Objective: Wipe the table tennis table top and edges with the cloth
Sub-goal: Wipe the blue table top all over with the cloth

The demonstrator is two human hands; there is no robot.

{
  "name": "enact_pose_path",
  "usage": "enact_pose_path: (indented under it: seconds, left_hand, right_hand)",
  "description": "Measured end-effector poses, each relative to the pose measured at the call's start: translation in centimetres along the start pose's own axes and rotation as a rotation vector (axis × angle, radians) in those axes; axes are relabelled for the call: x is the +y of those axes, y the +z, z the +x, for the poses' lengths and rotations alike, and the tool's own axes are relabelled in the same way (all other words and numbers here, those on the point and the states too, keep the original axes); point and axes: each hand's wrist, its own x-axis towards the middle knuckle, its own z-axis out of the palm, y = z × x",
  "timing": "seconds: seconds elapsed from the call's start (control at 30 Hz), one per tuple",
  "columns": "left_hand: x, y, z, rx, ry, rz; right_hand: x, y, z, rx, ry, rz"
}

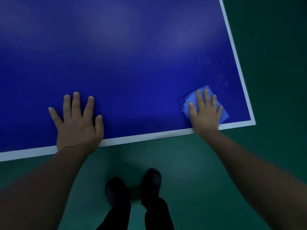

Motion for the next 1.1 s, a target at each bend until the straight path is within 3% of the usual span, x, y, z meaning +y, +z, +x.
enact_pose_path:
  seconds: [0.1, 0.17, 0.3, 0.4, 0.47, 0.53, 0.6, 0.67, 0.73, 0.8, 0.87, 0.93, 0.97, 1.0, 1.1]
  left_hand:
    - [0.1, 0.0, 0.0, 0.016, 0.004, 0.023]
    - [0.2, 0.0, 0.0, 0.011, 0.000, 0.047]
    - [0.8, -0.4, 0.0, 0.013, -0.003, 0.193]
    - [2.8, -0.4, -0.8, 0.124, 0.064, 0.081]
    - [5.8, 0.2, -1.3, 0.161, 0.141, 0.000]
    - [9.8, 1.0, -1.3, 0.172, 0.183, -0.073]
    - [13.7, 2.0, -0.8, 0.157, 0.195, -0.123]
    - [16.6, 2.9, -0.4, 0.130, 0.183, -0.128]
    - [18.2, 3.8, -0.3, 0.104, 0.145, -0.111]
    - [18.7, 4.2, -0.4, 0.102, 0.111, -0.084]
    - [18.9, 4.2, -0.4, 0.108, 0.096, -0.067]
    - [18.8, 4.1, -0.3, 0.073, 0.082, -0.057]
    - [18.8, 4.1, -0.2, 0.049, 0.080, -0.054]
    - [18.7, 4.2, -0.1, 0.033, 0.078, -0.054]
    - [18.6, 4.2, -0.1, 0.021, 0.070, -0.057]
  right_hand:
    - [-1.8, -0.2, 0.5, 0.026, 0.237, 0.077]
    - [-5.6, 0.3, 0.1, 0.032, 0.250, 0.079]
    - [-11.1, 1.8, -3.5, 0.045, -0.261, 0.057]
    - [-6.6, 1.8, -3.2, 0.002, -0.524, 0.055]
    - [-0.4, 1.6, -0.7, 0.052, -0.407, 0.034]
    - [6.7, 0.7, 2.4, 0.094, -0.166, -0.009]
    - [12.5, -0.7, 5.0, 0.028, 0.081, 0.018]
    - [14.5, -1.7, 6.4, 0.011, 0.257, 0.101]
    - [12.8, -1.4, 6.2, 0.035, 0.292, 0.131]
    - [9.2, -0.1, 3.7, 0.102, 0.088, 0.118]
    - [6.9, 1.0, 0.2, 0.126, -0.330, 0.052]
    - [8.7, 0.7, 0.3, 0.029, -0.667, -0.023]
    - [10.6, 0.5, 1.7, 0.027, -0.700, -0.038]
    - [12.7, 0.2, 3.3, 0.041, -0.618, -0.045]
    - [17.1, -1.0, 7.8, 0.075, -0.068, 0.019]
